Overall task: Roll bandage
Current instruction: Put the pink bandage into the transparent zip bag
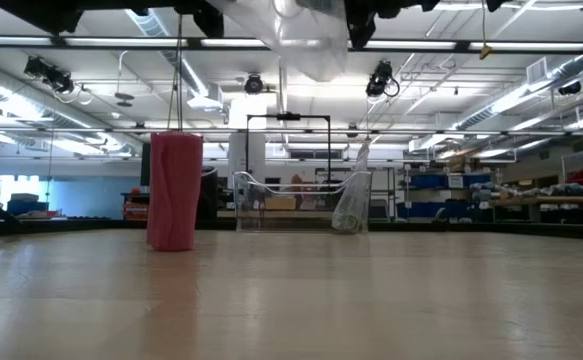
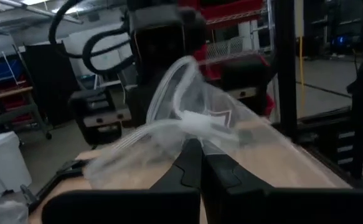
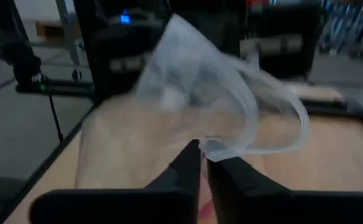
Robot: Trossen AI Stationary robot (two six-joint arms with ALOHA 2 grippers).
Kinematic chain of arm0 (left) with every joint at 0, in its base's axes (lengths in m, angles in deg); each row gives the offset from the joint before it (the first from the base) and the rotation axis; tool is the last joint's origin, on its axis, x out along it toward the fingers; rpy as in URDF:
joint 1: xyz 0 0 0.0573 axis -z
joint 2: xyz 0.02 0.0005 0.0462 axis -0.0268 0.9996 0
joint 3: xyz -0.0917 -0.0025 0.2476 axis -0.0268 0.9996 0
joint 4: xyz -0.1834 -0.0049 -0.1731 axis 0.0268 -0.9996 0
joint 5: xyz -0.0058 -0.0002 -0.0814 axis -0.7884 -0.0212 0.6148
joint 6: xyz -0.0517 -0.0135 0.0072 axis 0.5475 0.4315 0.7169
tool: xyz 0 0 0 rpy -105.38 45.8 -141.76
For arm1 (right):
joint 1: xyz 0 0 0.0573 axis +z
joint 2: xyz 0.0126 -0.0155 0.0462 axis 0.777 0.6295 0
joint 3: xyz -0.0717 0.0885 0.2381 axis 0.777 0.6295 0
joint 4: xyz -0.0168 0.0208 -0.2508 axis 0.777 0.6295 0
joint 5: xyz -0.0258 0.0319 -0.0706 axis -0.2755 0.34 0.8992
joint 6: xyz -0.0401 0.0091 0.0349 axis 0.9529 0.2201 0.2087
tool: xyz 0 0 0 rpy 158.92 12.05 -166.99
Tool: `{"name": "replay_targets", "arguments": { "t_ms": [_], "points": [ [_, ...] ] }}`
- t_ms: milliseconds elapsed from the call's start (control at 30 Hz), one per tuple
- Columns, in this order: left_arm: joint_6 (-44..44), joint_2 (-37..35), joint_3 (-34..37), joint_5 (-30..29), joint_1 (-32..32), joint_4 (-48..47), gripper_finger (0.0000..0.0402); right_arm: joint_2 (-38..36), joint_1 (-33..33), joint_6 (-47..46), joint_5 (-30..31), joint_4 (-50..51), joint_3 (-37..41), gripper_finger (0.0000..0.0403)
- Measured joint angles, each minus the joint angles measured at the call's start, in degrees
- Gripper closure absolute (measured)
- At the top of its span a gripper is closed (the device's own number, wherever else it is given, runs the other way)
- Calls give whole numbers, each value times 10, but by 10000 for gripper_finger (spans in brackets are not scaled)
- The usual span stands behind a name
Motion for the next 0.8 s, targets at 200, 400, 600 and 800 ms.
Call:
{"name": "replay_targets", "arguments": {
  "t_ms": [200,400,600,800],
  "points": [
    [0,-67,0,-32,16,-130,401,-26,5,-32,23,104,0,314],
    [-22,-96,1,-100,43,-219,401,-44,20,-41,59,175,0,270],
    [-78,-97,1,-181,71,-230,401,-75,36,-43,99,214,0,241],
    [-156,-97,1,-261,95,-220,401,-114,57,-41,132,245,0,215]
  ]
}}
